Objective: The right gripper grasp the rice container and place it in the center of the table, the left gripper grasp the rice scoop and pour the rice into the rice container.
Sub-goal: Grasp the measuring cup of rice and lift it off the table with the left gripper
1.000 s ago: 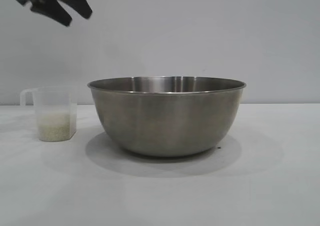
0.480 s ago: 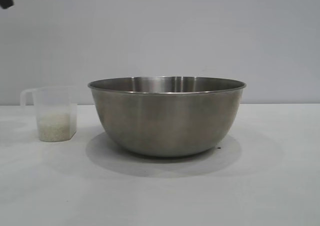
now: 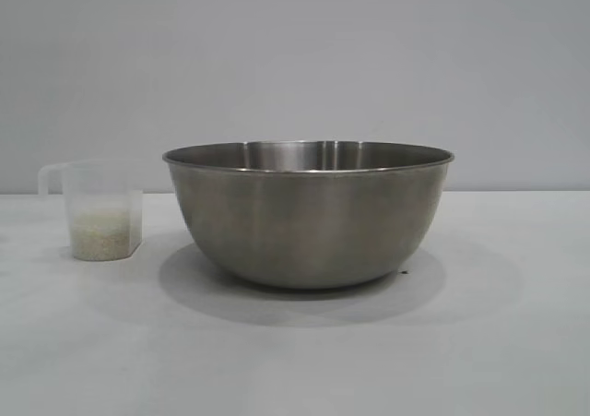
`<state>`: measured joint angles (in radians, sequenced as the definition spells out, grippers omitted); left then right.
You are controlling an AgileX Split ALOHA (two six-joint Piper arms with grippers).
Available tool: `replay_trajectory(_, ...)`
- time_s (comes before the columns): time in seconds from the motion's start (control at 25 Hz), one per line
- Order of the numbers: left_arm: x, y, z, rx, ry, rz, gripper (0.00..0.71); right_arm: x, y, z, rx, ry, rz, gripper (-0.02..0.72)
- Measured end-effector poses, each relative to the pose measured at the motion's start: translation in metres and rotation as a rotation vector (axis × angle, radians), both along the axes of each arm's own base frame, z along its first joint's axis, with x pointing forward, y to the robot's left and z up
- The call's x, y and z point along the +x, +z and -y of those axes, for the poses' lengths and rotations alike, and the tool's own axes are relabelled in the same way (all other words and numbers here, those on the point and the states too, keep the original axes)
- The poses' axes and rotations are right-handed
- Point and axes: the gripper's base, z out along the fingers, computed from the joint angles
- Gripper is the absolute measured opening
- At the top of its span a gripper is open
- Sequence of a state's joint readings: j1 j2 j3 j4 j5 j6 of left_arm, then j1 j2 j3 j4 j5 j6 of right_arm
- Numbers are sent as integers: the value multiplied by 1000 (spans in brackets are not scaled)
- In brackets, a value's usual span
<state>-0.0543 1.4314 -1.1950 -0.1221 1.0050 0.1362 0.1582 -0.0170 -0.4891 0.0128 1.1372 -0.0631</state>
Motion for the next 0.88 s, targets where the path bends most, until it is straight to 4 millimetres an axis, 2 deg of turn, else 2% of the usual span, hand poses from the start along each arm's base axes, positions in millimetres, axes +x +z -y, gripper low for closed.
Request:
replay_trajectory(0.4, -65, -37, 1, -78, 17, 182, 457, 0, 0, 0, 0, 0, 0, 442)
replay_trajectory(0.48, -78, -41, 0, -79, 29, 234, 457, 0, 0, 0, 0, 0, 0, 442)
replay_trajectory(0.52, -78, -41, 0, -79, 29, 234, 457, 0, 0, 0, 0, 0, 0, 442)
replay_trajectory(0.6, -95, -46, -2, -98, 52, 298, 457, 0, 0, 0, 0, 0, 0, 442)
replay_trajectory(0.88, -127, -48, -4, -162, 113, 467, 457, 0, 0, 0, 0, 0, 0, 442)
